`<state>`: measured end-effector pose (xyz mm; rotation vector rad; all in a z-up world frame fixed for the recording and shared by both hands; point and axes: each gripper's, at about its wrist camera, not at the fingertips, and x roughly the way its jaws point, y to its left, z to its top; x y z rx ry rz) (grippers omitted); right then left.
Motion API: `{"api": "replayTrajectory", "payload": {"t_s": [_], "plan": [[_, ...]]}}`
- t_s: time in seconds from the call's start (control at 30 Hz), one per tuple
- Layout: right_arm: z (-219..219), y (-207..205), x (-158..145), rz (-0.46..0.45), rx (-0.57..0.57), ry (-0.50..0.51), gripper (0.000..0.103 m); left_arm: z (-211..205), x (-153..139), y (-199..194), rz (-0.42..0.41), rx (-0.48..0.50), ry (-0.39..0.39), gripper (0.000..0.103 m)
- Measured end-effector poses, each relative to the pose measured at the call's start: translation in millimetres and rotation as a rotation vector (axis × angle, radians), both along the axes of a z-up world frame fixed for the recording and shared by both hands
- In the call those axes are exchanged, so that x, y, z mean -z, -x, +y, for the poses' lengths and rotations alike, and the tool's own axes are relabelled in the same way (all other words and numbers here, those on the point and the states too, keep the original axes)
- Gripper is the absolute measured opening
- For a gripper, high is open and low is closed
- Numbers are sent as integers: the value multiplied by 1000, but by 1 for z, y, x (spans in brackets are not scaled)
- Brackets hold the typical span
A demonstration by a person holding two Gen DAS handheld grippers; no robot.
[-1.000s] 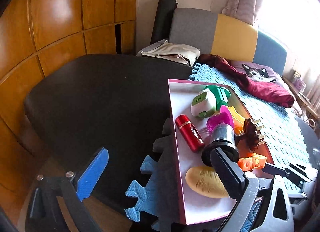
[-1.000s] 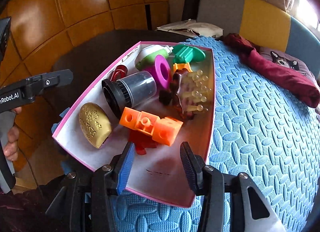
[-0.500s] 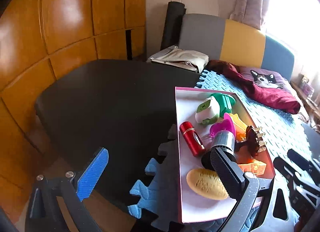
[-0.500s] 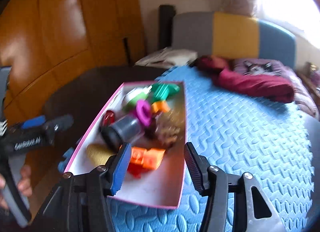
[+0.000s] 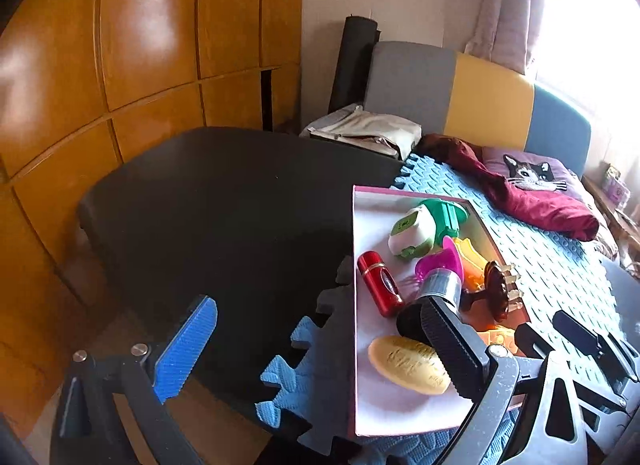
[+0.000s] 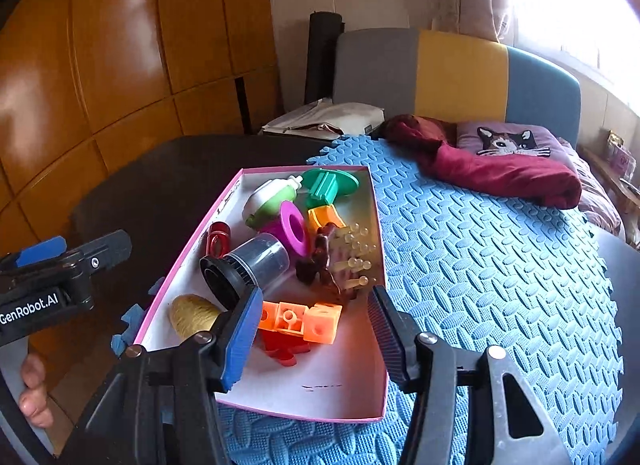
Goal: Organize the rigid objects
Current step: 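Withdraw both open tools from the tray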
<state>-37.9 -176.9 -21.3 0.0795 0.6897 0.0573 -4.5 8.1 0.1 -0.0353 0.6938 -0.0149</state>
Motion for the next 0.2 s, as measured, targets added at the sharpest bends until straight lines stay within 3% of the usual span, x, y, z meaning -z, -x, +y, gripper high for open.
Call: {"api": "replayTrajectory", "payload": {"t_s": [0.2], "plan": [[6, 1, -2, -7, -19, 22, 55, 0, 0, 0, 9, 14, -4, 100]]}}
